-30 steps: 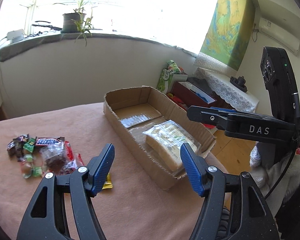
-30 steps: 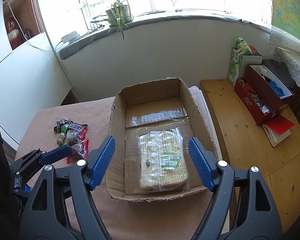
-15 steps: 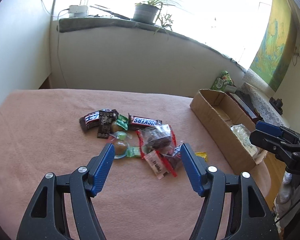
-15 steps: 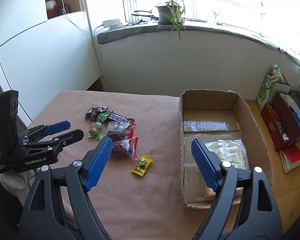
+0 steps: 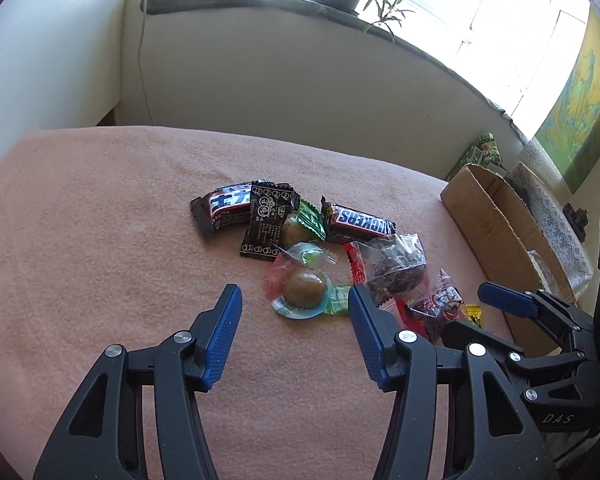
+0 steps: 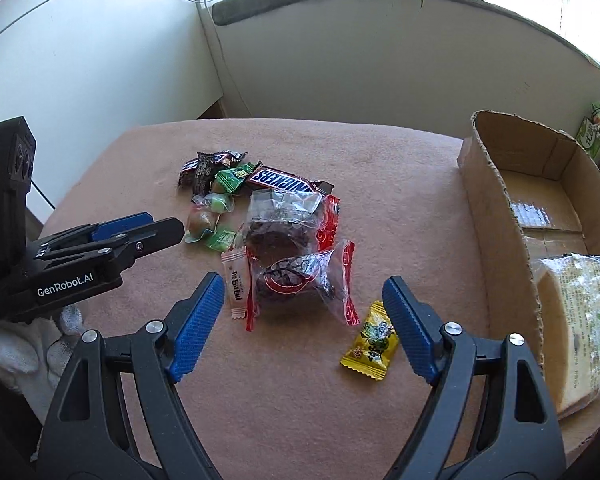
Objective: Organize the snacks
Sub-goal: 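Grasp the red-labelled bag of dark snacks with the right gripper while the left gripper grasps the round candy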
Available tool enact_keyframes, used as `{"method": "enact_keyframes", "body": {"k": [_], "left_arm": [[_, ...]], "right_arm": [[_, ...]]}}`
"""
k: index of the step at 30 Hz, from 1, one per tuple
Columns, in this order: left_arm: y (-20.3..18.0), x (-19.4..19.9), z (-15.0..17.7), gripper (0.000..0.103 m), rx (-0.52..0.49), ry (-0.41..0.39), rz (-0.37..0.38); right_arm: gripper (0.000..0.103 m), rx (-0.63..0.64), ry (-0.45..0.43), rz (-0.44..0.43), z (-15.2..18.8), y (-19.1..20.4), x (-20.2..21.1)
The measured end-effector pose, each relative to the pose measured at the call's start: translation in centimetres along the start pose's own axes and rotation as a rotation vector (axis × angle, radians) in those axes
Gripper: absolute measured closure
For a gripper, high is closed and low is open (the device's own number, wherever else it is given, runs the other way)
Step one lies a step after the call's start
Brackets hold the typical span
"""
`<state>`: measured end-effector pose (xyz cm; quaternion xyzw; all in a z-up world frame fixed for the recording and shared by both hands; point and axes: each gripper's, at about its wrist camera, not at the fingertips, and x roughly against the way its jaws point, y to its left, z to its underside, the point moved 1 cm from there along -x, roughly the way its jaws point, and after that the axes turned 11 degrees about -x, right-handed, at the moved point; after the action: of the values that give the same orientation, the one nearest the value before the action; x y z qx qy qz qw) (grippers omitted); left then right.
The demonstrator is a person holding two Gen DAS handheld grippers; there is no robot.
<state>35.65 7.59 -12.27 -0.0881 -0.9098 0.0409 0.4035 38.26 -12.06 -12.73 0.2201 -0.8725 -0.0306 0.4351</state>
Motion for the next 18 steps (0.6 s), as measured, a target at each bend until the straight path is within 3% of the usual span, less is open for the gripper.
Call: {"method": "enact_keyframes", "body": {"k": [9, 17, 18], "left_arm": [[-0.5, -2.6, -0.5, 0.059, -0.053, 0.056, -0.017], [-0.7, -2.8, -0.6, 0.064, -0.068, 0.047, -0.034], [-0.6, -2.6, -0.4, 0.065, -0.071, 0.046, -0.033]], "right_arm": [[0.02, -0.016, 0.031, -0.017, -0.4, -0.5, -2.1], [0.029, -0.009, 0.058, -0.025, -0.4, -0.2, -3.2], [0.035, -0.01, 0.065, -0.03, -0.3, -0.2, -3.3]]}}
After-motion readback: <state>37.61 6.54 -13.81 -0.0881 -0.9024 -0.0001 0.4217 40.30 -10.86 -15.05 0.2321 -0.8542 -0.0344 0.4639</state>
